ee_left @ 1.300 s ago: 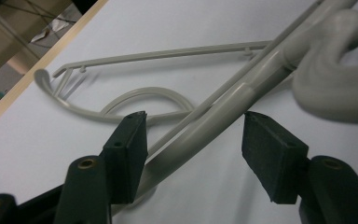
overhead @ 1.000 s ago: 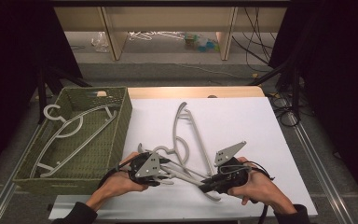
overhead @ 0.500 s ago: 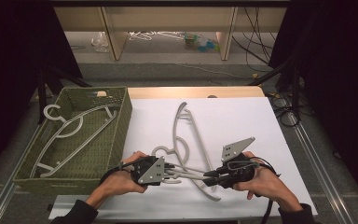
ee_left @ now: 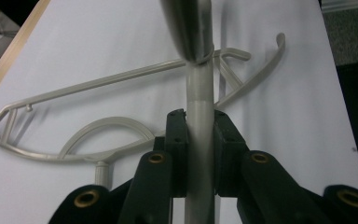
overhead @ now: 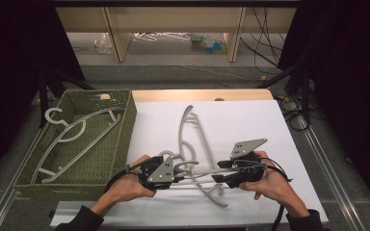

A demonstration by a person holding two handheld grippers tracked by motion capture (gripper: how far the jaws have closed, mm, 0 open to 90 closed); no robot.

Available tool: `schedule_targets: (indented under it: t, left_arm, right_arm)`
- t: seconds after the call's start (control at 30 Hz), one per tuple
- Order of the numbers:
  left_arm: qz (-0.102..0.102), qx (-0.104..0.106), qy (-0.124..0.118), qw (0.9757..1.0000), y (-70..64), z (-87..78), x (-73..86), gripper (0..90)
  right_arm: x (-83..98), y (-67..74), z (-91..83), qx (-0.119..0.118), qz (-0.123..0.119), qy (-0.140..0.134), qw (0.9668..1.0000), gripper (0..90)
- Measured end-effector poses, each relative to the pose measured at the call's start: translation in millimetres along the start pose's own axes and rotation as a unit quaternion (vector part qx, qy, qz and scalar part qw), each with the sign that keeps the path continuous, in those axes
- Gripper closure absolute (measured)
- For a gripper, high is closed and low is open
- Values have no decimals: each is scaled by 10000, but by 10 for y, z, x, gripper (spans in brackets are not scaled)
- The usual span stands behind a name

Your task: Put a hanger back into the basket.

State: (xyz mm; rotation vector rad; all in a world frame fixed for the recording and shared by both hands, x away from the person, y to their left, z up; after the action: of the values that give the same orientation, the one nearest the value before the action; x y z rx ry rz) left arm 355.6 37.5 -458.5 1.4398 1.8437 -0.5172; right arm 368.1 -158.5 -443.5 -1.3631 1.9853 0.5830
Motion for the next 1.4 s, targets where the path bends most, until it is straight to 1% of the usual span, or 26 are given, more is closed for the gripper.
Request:
schedule_targets:
  t: [0.03,0.13,0.17,0.23,0.27,0.3,0.4,0.5,0.53,0.57,0.63,0.77,0.8,0.87,0.9,0.93,0.97,1.0,1.07,1.1,1.13,1.17,1.23,1.27,1.37,1.4]
  left_arm:
    - [-231,12,-55,9997,-7,-3,-16,787]
    - [-702,14,-69,9975,22,-45,-49,787]
    - [-781,8,-49,9969,33,-57,-50,787]
    - [-1104,-20,-112,9938,59,-74,-54,788]
    - [-1156,-29,-72,9933,80,-88,-45,789]
    - [-1360,-68,-135,9906,110,-99,-38,790]
    - [-1545,-180,-79,9878,185,-150,9,789]
    - [-1774,-172,-128,9839,233,-199,29,790]
    - [-1896,-191,-176,9815,263,-220,34,790]
    - [-1929,-204,-185,9808,284,-234,38,790]
    - [-2111,-244,-243,9769,316,-274,44,790]
    - [-2438,-265,-438,9685,393,-382,23,790]
    - [-2536,-260,-511,9656,399,-398,10,790]
    - [-2594,-269,-595,9636,426,-463,-8,789]
    - [-2663,-306,-614,9614,437,-500,-17,790]
    - [-2682,-325,-674,9604,455,-535,-29,790]
    - [-2731,-311,-744,9586,464,-566,-42,790]
    - [-2709,-346,-796,9587,481,-596,-51,790]
    - [-2801,-340,-894,9552,504,-651,-75,790]
    - [-2799,-336,-919,9550,513,-669,-82,789]
    - [-2830,-357,-966,9536,520,-691,-94,790]
    - [-2834,-335,-986,9533,529,-719,-106,790]
    - [-2864,-389,-1073,9513,553,-777,-136,790]
    - [-2846,-416,-1082,9516,572,-806,-149,790]
    - [-2923,-478,-1189,9477,629,-906,-216,789]
    - [-2933,-499,-1195,9472,647,-956,-249,790]
  right_arm:
    - [-6,-9,-12,24,35,-27,10000,446]
    - [-51,-60,-69,280,161,-225,9992,412]
    - [-75,-85,-91,394,198,-350,9984,406]
    - [-109,-115,-136,552,288,-502,9968,394]
    - [-137,-133,-167,629,334,-637,9954,387]
    - [-144,-134,-187,616,378,-663,9952,387]
    - [-151,-143,-215,685,380,-746,9941,377]
    - [-153,-155,-199,769,379,-759,9934,374]
    - [-150,-151,-193,750,402,-753,9935,374]
    - [-145,-139,-180,736,410,-738,9937,373]
    - [-138,-123,-158,726,394,-724,9939,372]
    - [-130,-84,-112,731,336,-727,9941,372]
    - [-122,-75,-96,693,308,-702,9946,369]
    - [-116,-60,-74,691,337,-717,9945,361]
    - [-108,-61,-63,732,311,-725,9942,354]
    - [-100,-40,-50,694,363,-711,9944,351]
    - [-91,-27,-40,660,359,-699,9947,351]
    - [-86,-15,-31,655,374,-722,9945,351]
    - [-69,3,-13,624,348,-720,9948,345]
    - [-54,6,0,631,338,-707,9949,340]
    - [-44,10,8,633,349,-687,9950,338]
    - [-33,16,20,625,346,-670,9952,338]
    - [-14,23,36,595,334,-640,9956,336]
    - [-14,24,41,590,322,-669,9955,336]
    - [-6,37,39,558,316,-660,9958,336]
    - [-5,40,40,548,316,-661,9958,335]
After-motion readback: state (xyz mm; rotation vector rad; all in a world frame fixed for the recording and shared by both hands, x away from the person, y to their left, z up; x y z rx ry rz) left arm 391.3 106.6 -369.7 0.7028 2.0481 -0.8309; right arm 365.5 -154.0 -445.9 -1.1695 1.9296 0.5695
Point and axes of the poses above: each handheld gripper's, and its own axes: z roughly forward along the jaws, x roughly out of its underside, y roughly to its left, the point moved 7 cm from there along z, roughly forward along the jaws, and after that the axes turned 9 degrees about -z, right-handed, at the moved point
